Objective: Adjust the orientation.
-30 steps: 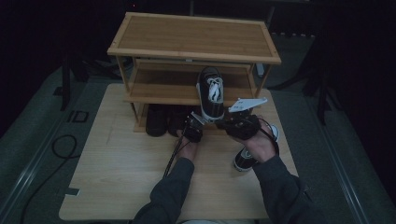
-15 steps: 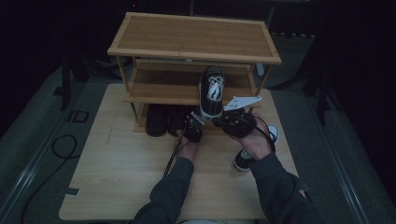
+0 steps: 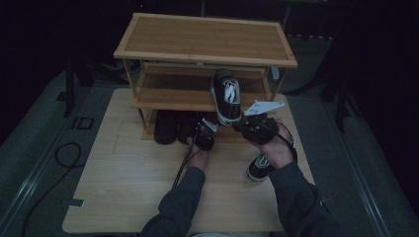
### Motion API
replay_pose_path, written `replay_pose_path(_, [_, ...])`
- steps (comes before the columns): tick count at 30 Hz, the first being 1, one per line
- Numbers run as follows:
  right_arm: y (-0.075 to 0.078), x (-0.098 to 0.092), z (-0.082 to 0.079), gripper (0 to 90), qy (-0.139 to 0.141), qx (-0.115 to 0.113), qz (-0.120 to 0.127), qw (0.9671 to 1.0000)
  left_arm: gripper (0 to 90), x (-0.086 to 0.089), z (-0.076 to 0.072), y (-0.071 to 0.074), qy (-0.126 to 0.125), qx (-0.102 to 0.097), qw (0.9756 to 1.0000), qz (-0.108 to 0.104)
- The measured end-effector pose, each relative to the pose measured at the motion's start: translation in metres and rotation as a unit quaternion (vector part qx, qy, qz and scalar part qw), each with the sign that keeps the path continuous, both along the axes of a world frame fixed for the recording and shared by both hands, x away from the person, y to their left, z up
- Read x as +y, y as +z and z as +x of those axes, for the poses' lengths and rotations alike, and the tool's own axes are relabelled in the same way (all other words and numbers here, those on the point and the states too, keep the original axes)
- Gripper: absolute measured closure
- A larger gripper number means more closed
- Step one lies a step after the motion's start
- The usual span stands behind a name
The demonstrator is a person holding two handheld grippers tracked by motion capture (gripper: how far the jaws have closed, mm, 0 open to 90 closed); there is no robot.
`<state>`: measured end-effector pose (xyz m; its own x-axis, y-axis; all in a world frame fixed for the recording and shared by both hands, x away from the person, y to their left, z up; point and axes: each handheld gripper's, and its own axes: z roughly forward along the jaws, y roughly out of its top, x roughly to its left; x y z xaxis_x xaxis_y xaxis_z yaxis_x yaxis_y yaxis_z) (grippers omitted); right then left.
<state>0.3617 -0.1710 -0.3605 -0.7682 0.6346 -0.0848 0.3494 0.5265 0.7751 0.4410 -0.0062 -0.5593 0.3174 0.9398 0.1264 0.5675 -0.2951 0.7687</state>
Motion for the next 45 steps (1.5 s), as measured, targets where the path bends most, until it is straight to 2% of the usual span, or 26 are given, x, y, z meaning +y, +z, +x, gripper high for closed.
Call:
replay_pose_path(2, [-0.001,0.0,0.0,90.0,-0.006,-0.007,-0.007,0.9999,90.0,0.0,0.0,0.0,0.0,0.0,1.0,-0.001])
replay_pose_path(5, [-0.002,0.0,0.002,90.0,-0.004,-0.003,-0.004,1.0,90.0,0.0,0.0,0.0,0.0,0.0,1.0,-0.001])
replay_pose_path(14, [-0.002,0.001,0.007,90.0,-0.015,-0.011,-0.006,0.9998,90.0,0.0,0.0,0.0,0.001,0.0,1.0,0.001])
replay_pose_path(20, [-0.003,-0.001,0.014,90.0,-0.019,-0.004,0.011,0.9998,90.0,0.0,0.0,0.0,0.001,0.0,1.0,0.002])
replay_pose_path(29, [-0.008,0.007,0.022,90.0,-0.01,0.003,0.019,0.9998,90.0,0.0,0.0,0.0,0.003,0.001,1.0,-0.001])
replay_pose_path(36, [-0.008,0.001,0.029,90.0,-0.023,0.006,0.026,0.9994,90.0,-0.001,0.0,0.0,0.002,0.0,1.0,0.002])
replay_pose_path(37, [-0.009,0.001,0.031,90.0,-0.032,0.0,0.021,0.9993,90.0,-0.001,0.0,0.0,0.003,-0.001,1.0,0.003])
replay_pose_path(40, [-0.01,0.0,0.036,90.0,-0.035,0.003,0.025,0.9991,90.0,-0.001,0.0,0.0,0.004,-0.001,1.0,0.003])
replay_pose_path(41, [-0.011,0.001,0.037,90.0,-0.045,-0.003,0.019,0.9988,90.0,-0.001,0.0,0.0,0.004,-0.001,1.0,0.004])
replay_pose_path(42, [-0.011,0.001,0.038,90.0,-0.042,0.0,0.025,0.9988,90.0,-0.001,0.0,0.0,0.004,-0.001,1.0,0.003])
replay_pose_path(45, [-0.012,0.004,0.042,90.0,-0.044,-0.005,0.023,0.9987,90.0,-0.001,-0.001,0.0,0.001,0.002,1.0,0.006])
